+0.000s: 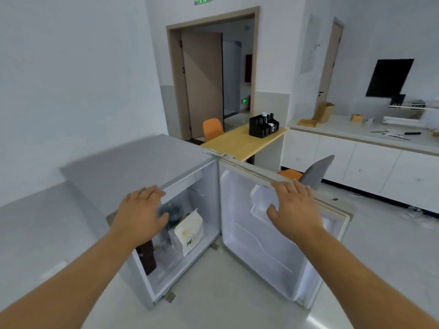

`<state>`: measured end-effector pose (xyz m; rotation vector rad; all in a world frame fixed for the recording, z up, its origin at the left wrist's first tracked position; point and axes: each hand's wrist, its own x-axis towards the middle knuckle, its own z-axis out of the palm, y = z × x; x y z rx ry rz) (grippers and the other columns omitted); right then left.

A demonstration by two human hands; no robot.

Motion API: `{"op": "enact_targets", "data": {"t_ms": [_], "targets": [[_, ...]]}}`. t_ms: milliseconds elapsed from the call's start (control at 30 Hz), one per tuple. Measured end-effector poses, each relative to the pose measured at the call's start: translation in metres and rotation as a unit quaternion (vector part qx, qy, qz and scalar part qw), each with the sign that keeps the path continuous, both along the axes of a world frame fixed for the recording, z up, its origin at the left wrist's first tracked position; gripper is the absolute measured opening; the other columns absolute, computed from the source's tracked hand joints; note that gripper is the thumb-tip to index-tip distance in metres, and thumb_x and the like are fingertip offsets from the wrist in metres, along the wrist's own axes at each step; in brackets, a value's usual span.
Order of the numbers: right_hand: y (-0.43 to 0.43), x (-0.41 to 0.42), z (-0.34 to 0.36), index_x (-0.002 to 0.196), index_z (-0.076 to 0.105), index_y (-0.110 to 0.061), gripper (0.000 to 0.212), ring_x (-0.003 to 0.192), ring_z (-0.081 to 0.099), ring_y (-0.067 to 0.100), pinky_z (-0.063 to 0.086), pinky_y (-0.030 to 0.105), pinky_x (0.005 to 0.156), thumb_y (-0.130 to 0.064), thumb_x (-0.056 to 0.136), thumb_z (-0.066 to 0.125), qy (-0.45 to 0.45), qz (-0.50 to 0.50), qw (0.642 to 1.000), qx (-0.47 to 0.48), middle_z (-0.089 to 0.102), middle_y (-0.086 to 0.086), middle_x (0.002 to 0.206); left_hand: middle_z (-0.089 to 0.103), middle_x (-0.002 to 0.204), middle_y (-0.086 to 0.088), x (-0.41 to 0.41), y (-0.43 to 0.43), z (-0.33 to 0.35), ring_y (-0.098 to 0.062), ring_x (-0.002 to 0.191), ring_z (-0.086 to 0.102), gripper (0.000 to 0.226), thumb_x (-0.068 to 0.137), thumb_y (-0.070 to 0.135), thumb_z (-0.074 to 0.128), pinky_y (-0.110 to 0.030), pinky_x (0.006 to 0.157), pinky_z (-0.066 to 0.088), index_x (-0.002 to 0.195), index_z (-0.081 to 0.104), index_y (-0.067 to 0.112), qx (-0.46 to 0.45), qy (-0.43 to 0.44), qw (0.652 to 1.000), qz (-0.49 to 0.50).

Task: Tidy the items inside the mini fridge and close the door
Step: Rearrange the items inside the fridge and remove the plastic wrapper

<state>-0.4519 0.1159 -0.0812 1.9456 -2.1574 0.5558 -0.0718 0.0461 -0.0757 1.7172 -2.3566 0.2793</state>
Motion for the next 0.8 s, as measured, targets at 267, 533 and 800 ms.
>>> {"op": "enact_targets", "data": {"t_ms": [267,533,800], "targets": [[-0.063,0.137,-0.059,0.106,0.069,-0.024,0.022,0.094,0.059,0.019,0.043,0.03,0.066,-0.038,0.096,0.056,-0.136,0.138,0.973,0.124,0.068,-0.003,0.104,0.071,0.13,0.007,-0.02,-0.003,-0.08,-0.017,0.111,0.069,0.045,0.091,0.057,0.059,-0.029,0.084,0.06,0.127,0.065,0.031,0.128,0.115,0.985,0.014],[-0.196,0.215,-0.133,0.084,0.064,-0.017,0.034,0.071,0.067,0.022,0.054,0.029,0.06,-0.048,0.095,0.054,-0.316,0.033,0.893,0.318,0.066,0.002,0.079,0.061,0.14,-0.002,-0.029,-0.087,-0.172,-0.027,0.122,0.064,0.067,0.084,0.044,0.077,-0.044,0.096,0.057,0.144,0.05,0.028,0.245,0.356,0.888,0.16],[-0.269,0.237,-0.198,0.085,0.065,-0.015,0.02,0.075,0.076,0.028,0.067,0.042,0.069,-0.033,0.091,0.06,-0.385,-0.026,0.835,0.392,0.076,0.011,0.086,0.074,0.115,0.005,-0.031,-0.142,-0.241,-0.023,0.109,0.07,0.035,0.081,0.043,0.077,-0.029,0.074,0.048,0.11,0.06,0.034,0.27,0.395,0.852,0.214]]}}
